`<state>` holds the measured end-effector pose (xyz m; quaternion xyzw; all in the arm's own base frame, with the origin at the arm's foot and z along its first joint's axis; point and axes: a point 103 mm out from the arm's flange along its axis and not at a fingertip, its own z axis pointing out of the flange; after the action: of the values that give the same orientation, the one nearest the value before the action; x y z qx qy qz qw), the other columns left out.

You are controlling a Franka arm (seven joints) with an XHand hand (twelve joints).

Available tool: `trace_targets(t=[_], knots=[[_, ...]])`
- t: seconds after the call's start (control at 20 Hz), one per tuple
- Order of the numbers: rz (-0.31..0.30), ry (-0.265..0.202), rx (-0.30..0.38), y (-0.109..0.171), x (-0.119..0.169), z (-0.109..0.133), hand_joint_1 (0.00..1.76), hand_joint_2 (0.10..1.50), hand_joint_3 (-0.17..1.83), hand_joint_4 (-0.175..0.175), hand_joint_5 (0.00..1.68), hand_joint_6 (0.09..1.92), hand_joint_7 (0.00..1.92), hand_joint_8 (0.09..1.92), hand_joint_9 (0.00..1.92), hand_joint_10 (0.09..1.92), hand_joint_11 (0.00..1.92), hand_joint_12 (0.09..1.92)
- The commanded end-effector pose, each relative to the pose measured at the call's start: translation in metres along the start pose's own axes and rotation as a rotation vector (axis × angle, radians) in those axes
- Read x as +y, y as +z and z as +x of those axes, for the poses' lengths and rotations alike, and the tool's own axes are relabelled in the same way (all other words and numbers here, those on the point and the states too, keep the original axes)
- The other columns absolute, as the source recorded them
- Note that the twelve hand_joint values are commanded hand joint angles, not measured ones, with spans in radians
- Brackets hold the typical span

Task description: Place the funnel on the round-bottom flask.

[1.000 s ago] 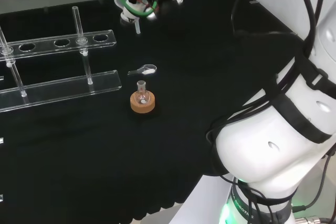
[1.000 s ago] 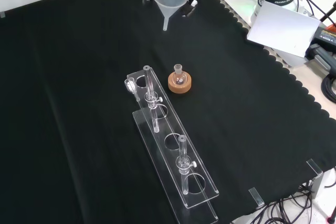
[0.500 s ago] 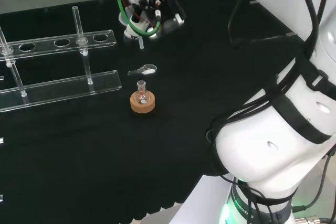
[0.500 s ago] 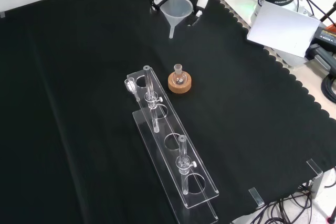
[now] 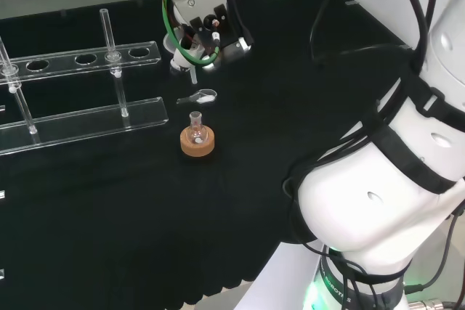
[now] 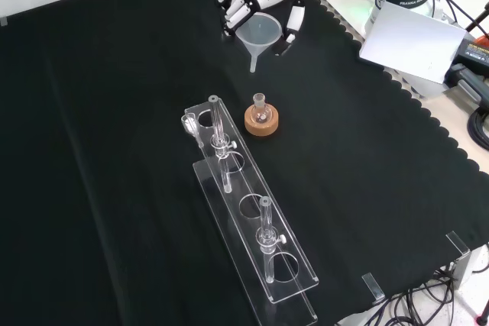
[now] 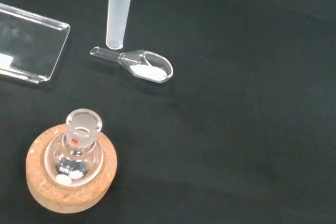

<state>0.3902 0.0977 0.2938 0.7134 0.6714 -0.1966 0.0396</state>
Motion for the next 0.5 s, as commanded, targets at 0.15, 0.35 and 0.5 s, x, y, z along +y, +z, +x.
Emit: trace_targets(t=[0.15, 0.35, 0.5], knots=[[0.035, -0.013, -0.008, 0.029, 0.008, 0.009, 0.70, 0.73, 0.51, -0.030, 0.51, 0.70, 0.71, 0.69, 1.11, 0.41, 0.63, 1.27], [0.040, -0.007, 0.002, 0.041, 0.011, 0.011, 0.70, 0.73, 0.51, -0.033, 0.50, 0.70, 0.70, 0.69, 1.11, 0.41, 0.64, 1.27], [0.036, -0.016, 0.013, 0.047, 0.013, 0.007, 0.70, 0.73, 0.52, -0.035, 0.50, 0.70, 0.69, 0.70, 1.10, 0.41, 0.67, 1.25]])
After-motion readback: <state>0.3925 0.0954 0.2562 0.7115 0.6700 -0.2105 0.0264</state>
